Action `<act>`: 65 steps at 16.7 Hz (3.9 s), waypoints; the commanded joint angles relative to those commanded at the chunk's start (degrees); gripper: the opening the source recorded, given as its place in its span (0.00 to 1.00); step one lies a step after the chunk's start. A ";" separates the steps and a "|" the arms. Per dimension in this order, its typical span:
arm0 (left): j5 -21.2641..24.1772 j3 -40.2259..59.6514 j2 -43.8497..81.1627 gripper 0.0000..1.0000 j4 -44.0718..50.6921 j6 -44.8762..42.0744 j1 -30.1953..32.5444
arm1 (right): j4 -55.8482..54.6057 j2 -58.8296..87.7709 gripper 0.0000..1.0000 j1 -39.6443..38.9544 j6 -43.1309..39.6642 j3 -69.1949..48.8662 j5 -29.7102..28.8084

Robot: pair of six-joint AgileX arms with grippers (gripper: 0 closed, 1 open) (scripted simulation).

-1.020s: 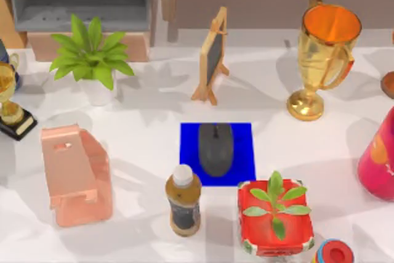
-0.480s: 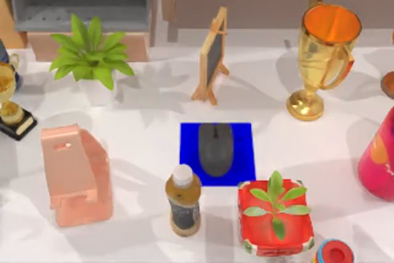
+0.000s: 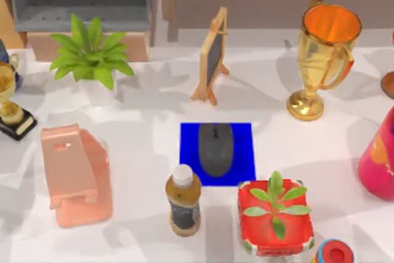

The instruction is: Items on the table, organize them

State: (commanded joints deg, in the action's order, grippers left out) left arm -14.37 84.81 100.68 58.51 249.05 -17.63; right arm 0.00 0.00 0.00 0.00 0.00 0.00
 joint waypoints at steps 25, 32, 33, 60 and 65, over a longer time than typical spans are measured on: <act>-26.17 -18.10 -30.79 0.00 -6.52 -110.93 43.03 | 0.00 0.00 1.00 0.00 0.00 0.00 0.00; -36.64 -26.46 -36.15 0.00 -8.03 -140.54 57.14 | 0.00 0.00 1.00 0.00 0.00 0.00 0.00; -37.81 -28.20 -36.84 0.00 -8.25 -145.86 60.07 | 0.00 0.00 1.00 0.00 0.00 0.00 0.00; -43.49 -50.15 -45.89 0.00 -21.13 -194.85 76.10 | 0.00 0.00 1.00 0.00 0.00 0.00 0.00; -39.06 -53.50 -44.90 0.00 -32.92 -204.84 70.33 | 0.00 0.00 1.00 0.00 0.00 0.00 0.00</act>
State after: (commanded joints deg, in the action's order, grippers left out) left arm -53.43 31.31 55.78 25.58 44.21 52.70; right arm 0.00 0.00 0.00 0.00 0.00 0.00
